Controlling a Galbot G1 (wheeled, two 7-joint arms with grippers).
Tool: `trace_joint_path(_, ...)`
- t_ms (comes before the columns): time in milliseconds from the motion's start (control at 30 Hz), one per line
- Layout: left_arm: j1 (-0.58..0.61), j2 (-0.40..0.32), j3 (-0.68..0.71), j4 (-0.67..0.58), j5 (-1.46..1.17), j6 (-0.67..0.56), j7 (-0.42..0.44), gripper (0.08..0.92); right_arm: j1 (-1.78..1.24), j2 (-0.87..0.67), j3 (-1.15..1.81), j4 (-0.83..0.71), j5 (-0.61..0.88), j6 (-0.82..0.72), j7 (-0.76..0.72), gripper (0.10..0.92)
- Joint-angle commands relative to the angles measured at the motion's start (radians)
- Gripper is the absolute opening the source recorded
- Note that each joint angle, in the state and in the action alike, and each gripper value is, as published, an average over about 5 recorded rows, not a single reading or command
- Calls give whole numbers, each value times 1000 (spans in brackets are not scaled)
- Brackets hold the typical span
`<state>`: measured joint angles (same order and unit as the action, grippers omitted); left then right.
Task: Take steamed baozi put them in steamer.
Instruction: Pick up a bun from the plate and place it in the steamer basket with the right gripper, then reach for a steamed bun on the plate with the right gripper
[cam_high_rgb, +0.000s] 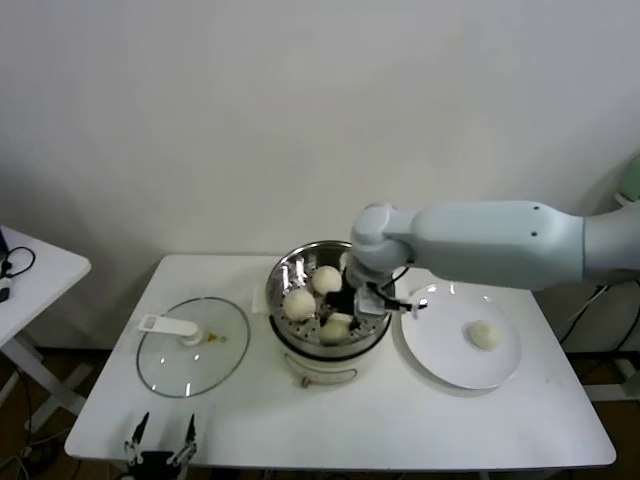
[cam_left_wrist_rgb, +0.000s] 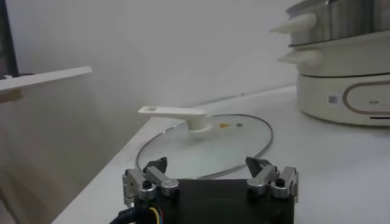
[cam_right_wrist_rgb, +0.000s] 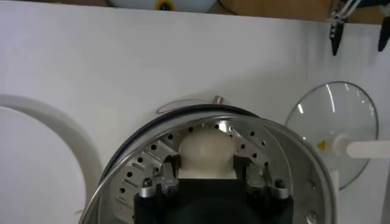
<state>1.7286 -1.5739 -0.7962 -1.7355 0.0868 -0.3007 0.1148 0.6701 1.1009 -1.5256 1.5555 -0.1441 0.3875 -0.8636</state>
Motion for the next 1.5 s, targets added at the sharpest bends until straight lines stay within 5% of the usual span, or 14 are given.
trace_joint_path(33, -2, 1, 0, 2, 0, -1, 0, 823, -79, 30, 14, -52, -72, 14, 16, 602)
trace_joint_path(233, -1, 2, 1, 2, -1, -4, -1, 823, -66, 37, 16, -64, -62, 30, 36, 623)
trace_joint_path(500, 0, 1, 2, -5, -1, -4, -1, 823, 58, 18, -28, -59, 63, 60, 8, 806)
trace_joint_path(900, 5, 4, 4, -6, 0, -7, -1, 823, 331, -81, -189, -172, 323, 86, -55, 823)
trace_joint_path(1167, 10, 10, 8, -9, 1, -8, -1, 823, 496, -177, -440, -142, 661, -194, -144, 823)
trace_joint_path(1500, 14, 12, 10, -10, 1, -11, -1, 823, 336, -330, -459, -219, 700, -433, -105, 823)
